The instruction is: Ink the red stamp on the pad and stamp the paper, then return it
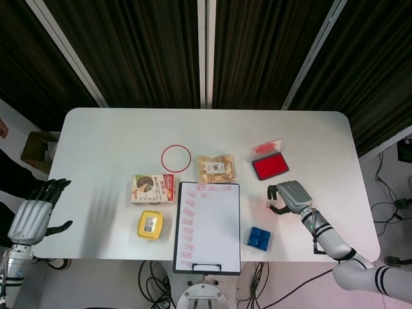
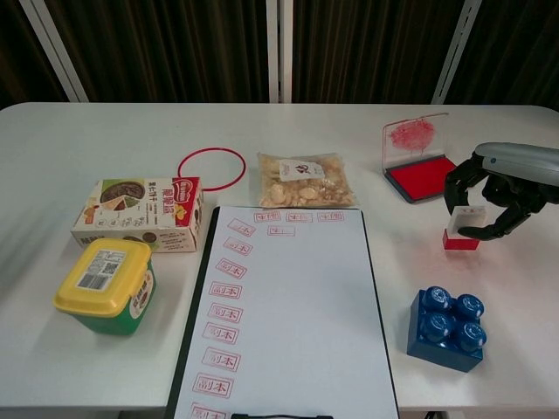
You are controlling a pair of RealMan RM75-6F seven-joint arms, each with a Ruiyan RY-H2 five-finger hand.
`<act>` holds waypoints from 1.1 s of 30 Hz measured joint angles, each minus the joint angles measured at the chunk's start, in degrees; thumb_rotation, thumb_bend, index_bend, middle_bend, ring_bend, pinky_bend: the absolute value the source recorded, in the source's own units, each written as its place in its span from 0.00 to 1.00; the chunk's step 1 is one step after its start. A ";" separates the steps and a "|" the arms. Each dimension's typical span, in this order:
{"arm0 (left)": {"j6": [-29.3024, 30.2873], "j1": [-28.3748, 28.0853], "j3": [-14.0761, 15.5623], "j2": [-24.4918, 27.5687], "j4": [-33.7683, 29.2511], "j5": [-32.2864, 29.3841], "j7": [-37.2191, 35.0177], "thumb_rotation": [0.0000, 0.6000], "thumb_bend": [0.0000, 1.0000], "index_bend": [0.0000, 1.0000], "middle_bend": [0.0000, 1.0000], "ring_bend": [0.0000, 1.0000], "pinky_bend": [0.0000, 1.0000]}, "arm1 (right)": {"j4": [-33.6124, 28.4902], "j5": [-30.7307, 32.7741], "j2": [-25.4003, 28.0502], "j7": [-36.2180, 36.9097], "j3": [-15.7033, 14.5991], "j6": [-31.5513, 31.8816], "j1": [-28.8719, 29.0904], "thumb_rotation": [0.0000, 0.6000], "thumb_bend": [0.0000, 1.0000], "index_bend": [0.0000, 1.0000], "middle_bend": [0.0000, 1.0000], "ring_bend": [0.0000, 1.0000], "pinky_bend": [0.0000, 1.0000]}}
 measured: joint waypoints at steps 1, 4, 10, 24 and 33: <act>-0.01 0.01 0.01 0.01 0.03 -0.02 -0.02 1.00 0.00 0.14 0.14 0.12 0.20 | 1.04 -0.45 -0.55 0.56 -0.04 -0.06 -0.16 1.00 0.50 1.00 0.90 0.90 1.00; -0.03 0.02 0.01 0.05 0.12 -0.08 -0.10 1.00 0.00 0.14 0.14 0.12 0.20 | 3.47 -1.41 -1.96 1.29 -0.10 0.05 -0.59 1.00 0.49 1.00 0.90 0.90 1.00; -0.16 -0.04 0.01 -0.12 0.46 -0.15 -0.35 1.00 0.00 0.14 0.14 0.12 0.20 | 6.74 -2.49 -3.92 2.63 -0.02 0.35 -1.46 1.00 0.49 1.00 0.89 0.90 1.00; -0.33 -0.25 0.01 -0.21 0.57 -0.06 -0.56 1.00 0.00 0.14 0.14 0.12 0.20 | 8.32 -6.22 -4.11 5.42 -0.49 0.30 -1.84 1.00 0.39 0.82 0.74 0.86 1.00; -0.46 -0.44 -0.05 -0.10 0.39 -0.02 -0.38 1.00 0.00 0.14 0.14 0.12 0.20 | 9.28 -8.12 -3.96 6.58 -0.87 0.47 -1.88 1.00 0.36 0.74 0.66 0.85 1.00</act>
